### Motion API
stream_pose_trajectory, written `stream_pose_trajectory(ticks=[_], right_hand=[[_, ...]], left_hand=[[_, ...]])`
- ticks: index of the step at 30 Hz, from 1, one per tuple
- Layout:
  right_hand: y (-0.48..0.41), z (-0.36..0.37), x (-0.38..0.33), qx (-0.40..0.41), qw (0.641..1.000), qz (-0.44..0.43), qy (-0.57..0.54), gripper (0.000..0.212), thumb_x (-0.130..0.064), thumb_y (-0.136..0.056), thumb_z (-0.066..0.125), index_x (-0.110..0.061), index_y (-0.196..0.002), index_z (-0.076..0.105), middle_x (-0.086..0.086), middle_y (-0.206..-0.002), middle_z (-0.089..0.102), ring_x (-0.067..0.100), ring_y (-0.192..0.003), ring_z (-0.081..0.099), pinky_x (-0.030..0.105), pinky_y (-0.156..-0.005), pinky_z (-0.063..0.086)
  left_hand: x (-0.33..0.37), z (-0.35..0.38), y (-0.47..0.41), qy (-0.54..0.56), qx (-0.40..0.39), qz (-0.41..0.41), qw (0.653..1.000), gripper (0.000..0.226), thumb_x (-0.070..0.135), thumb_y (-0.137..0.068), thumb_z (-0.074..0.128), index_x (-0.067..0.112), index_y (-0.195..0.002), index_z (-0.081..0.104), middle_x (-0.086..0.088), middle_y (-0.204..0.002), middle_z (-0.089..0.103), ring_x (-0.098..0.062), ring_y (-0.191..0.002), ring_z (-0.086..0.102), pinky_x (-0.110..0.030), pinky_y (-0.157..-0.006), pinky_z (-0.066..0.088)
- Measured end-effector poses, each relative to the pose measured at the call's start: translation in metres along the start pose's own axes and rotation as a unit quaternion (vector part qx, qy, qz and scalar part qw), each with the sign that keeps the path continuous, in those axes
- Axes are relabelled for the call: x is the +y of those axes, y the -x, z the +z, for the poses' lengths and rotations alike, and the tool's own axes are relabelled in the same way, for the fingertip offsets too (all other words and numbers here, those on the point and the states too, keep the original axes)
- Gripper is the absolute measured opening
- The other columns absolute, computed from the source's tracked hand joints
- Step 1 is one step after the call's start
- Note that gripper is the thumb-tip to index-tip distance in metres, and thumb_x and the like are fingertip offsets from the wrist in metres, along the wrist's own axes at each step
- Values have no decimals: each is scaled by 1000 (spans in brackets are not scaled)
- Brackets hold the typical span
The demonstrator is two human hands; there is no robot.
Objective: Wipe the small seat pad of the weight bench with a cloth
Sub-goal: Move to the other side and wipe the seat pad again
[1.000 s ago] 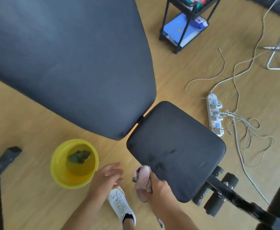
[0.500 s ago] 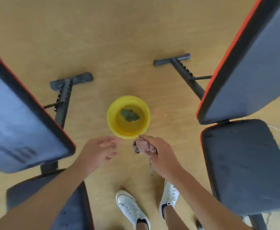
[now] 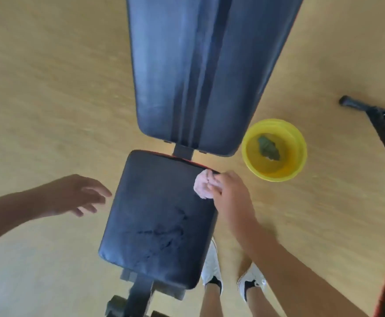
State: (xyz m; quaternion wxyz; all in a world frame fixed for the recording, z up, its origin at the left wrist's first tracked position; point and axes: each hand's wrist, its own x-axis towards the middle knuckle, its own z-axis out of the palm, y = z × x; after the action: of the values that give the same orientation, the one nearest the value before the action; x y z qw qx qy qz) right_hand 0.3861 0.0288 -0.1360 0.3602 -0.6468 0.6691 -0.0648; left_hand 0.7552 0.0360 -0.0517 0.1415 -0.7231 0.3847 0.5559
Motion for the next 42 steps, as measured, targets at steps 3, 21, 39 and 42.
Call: stream_pose_trajectory(ticks=[3,21,39,42], right_hand=[[8,31,-5,98,995,-14,14,6,-6,-94,78,-1,-95,76,15,-94,62,34,-79,68,36,-67,54],[82,86,-25,-337,840,-392,164,73,-50,-85,10,-14,-105,70,-15,-85,59,21,-85,63,31,-78,40],[-30,89,-63,5,778,-561,283,24,9,-80,79,-8,-72,64,9,-66,57,26,-54,57,36,-52,53],[-4,109,-89,96,952,-235,172,18,2,-88,80,1,-77,65,18,-77,63,37,-60,63,36,-53,54]], left_hand=[[-78,-22,7,34,16,-60,998,25,14,-100,57,27,-106,78,3,-104,82,-15,-86,81,-38,-76,61],[-204,99,-11,337,-20,20,941,46,28,-86,78,32,-131,66,10,-126,75,-14,-113,73,-40,-100,55],[-176,158,-24,422,110,-13,900,29,11,-85,79,23,-111,78,1,-96,83,-9,-81,80,-14,-74,57],[-174,163,-26,449,124,-9,885,31,4,-87,76,14,-116,77,-1,-113,78,-14,-85,81,-14,-70,59]])
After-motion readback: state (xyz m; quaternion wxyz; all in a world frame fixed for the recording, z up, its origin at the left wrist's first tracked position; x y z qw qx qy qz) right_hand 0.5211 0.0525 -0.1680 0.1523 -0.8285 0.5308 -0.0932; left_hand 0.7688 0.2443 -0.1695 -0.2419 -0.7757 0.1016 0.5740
